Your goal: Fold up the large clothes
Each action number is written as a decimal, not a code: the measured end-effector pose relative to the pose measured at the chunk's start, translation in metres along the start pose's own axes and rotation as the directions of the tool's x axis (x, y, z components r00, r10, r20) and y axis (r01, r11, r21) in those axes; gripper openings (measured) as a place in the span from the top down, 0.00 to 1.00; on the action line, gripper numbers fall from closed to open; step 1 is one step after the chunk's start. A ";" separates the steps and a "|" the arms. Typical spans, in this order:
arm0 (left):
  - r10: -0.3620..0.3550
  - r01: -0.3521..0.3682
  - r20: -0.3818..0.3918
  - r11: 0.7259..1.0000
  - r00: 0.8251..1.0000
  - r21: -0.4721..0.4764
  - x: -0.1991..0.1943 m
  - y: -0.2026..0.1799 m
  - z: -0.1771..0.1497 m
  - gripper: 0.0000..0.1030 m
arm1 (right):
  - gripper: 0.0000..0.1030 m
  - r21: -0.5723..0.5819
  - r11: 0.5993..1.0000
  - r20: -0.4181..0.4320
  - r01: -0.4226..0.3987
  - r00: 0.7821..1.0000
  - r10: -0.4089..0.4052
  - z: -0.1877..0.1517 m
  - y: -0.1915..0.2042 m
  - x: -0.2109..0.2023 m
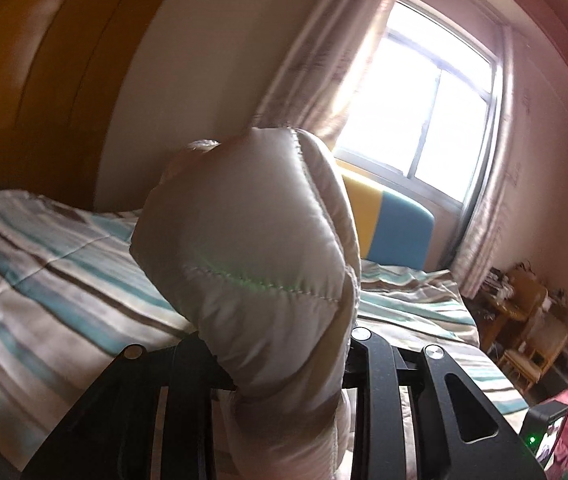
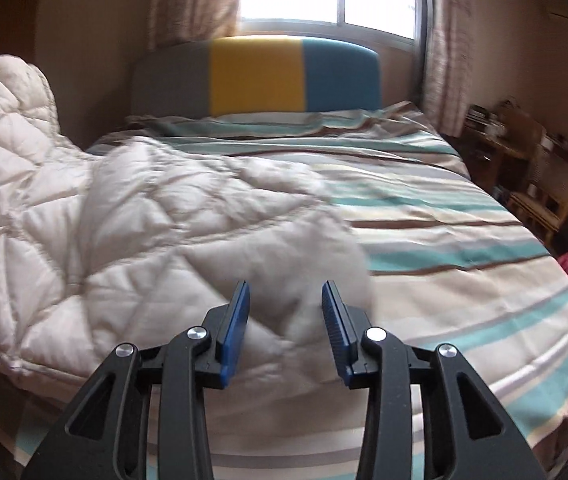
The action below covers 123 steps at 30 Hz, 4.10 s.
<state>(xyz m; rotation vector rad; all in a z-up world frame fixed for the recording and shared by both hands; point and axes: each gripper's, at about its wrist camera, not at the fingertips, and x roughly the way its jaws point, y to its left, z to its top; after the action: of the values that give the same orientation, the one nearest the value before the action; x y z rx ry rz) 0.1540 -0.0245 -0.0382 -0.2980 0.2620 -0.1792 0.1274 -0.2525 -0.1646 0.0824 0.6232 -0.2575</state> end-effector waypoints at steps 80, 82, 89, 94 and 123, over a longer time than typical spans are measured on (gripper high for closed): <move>0.181 -0.130 -0.363 0.978 0.914 0.161 0.200 -0.030 -0.037 0.58 | 0.58 0.032 0.987 0.070 -0.160 0.985 0.157 0.184 0.043 0.051; 0.174 -0.117 -0.379 0.979 0.909 0.168 0.205 -0.041 -0.037 0.58 | 0.58 0.063 0.988 0.054 -0.139 0.989 0.136 0.175 0.024 0.062; 0.184 -0.079 -0.383 0.959 0.905 0.273 0.221 -0.084 -0.051 0.58 | 0.58 0.157 0.983 0.000 -0.095 0.995 0.096 0.148 -0.032 0.096; 0.198 -0.068 -0.376 0.941 0.905 0.332 0.230 -0.096 -0.068 0.58 | 0.57 0.193 0.978 -0.053 -0.081 0.994 0.092 0.129 -0.046 0.115; 0.276 -0.008 -0.469 0.868 0.839 0.496 0.308 -0.127 -0.064 0.28 | 0.57 0.082 0.989 -0.214 -0.120 0.968 0.135 0.158 -0.050 0.173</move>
<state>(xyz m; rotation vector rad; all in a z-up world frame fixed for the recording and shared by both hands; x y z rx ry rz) 0.4114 -0.2260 -0.1272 0.2811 0.7767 -0.1647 0.3388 -0.3617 -0.1376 0.2181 0.8252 -0.1459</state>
